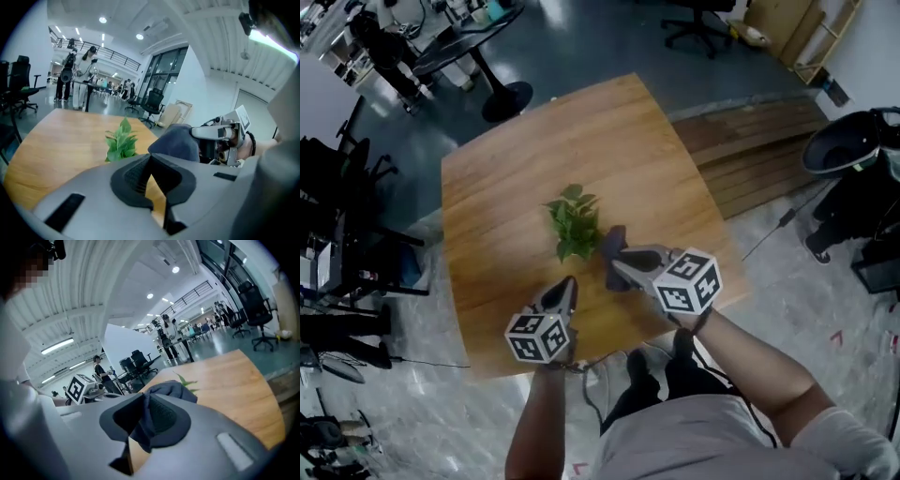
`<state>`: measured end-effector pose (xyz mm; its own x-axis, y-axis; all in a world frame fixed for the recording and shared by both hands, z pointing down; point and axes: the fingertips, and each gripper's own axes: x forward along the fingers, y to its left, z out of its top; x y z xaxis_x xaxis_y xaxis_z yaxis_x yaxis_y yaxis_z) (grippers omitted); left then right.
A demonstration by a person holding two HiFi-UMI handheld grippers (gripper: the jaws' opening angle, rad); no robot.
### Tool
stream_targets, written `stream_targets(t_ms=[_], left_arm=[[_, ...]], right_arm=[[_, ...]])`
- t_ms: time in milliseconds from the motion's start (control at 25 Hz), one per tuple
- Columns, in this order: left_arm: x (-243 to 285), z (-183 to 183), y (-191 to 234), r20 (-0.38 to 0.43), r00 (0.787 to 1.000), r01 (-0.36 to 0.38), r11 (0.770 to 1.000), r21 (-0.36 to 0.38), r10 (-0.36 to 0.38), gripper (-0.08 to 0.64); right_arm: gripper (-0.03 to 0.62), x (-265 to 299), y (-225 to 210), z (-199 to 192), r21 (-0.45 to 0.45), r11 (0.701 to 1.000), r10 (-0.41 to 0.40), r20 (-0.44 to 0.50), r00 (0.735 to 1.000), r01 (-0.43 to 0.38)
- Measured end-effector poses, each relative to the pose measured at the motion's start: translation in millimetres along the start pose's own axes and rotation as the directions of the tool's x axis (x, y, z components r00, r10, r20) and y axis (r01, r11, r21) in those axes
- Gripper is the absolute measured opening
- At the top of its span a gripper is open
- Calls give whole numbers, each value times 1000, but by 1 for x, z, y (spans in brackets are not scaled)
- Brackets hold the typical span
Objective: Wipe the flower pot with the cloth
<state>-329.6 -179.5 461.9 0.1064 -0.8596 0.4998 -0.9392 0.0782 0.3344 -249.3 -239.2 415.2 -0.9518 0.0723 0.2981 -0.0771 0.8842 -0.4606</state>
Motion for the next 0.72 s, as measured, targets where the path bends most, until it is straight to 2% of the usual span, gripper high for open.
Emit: stream_targets(t_ms=[160,320,480,720], left_arm=[[-59,60,-39,88,996,28,998,61,-34,5],[-115,115,-81,170,984,39,995,94,-55,5],[-162,170,-105,300,953,10,993,118,-45,5],[-203,205,-123,411,911,-21,991,131,-35,5]], right_arm=[[43,-43,64,61,-130,991,1,89,996,11],[43,-79,117,114,-212,977,18,164,986,17],[43,-99,150,162,-294,955,30,214,976,36],[43,-123,190,197,-373,925,45,285,958,68]])
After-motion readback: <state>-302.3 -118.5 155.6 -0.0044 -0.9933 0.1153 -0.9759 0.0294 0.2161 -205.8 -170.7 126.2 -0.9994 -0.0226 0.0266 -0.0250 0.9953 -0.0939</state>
